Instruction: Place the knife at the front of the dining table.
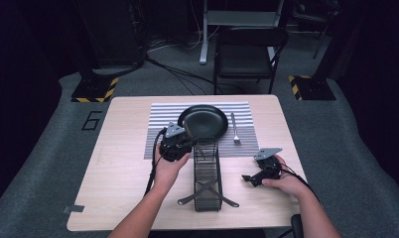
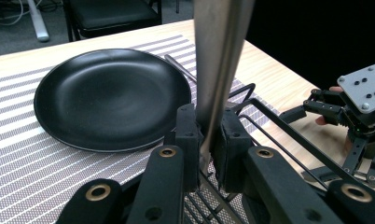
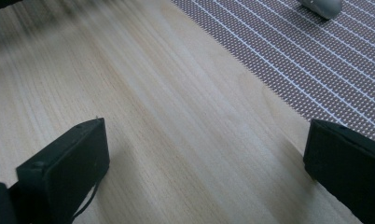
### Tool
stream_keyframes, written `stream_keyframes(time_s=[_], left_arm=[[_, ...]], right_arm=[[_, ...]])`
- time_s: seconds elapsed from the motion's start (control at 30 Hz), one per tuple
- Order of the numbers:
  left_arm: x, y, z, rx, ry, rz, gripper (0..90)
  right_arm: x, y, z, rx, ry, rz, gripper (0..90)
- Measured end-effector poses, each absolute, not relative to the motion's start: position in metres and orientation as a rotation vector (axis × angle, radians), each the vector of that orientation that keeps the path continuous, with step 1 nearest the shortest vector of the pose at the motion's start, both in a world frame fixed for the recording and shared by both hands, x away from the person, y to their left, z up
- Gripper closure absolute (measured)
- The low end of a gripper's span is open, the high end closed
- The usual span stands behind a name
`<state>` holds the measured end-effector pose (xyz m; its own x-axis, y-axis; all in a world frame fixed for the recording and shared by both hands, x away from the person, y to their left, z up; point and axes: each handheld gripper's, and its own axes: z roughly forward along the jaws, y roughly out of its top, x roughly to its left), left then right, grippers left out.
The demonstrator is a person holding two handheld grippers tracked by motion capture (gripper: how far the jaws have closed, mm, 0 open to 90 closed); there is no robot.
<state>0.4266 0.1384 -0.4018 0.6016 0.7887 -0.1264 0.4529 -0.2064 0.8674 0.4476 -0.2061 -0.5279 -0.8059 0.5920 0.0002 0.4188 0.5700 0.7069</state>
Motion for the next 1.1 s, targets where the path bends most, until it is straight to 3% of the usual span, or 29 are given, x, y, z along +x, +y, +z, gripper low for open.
stream_keyframes(time_s=[1.1], left_arm=[[0.410, 0.149, -0.315, 1.870, 0.906, 0.491, 81.8]], right_arm=[[0.448, -0.206, -0.528, 0.842, 2.566, 1.064, 0.0]])
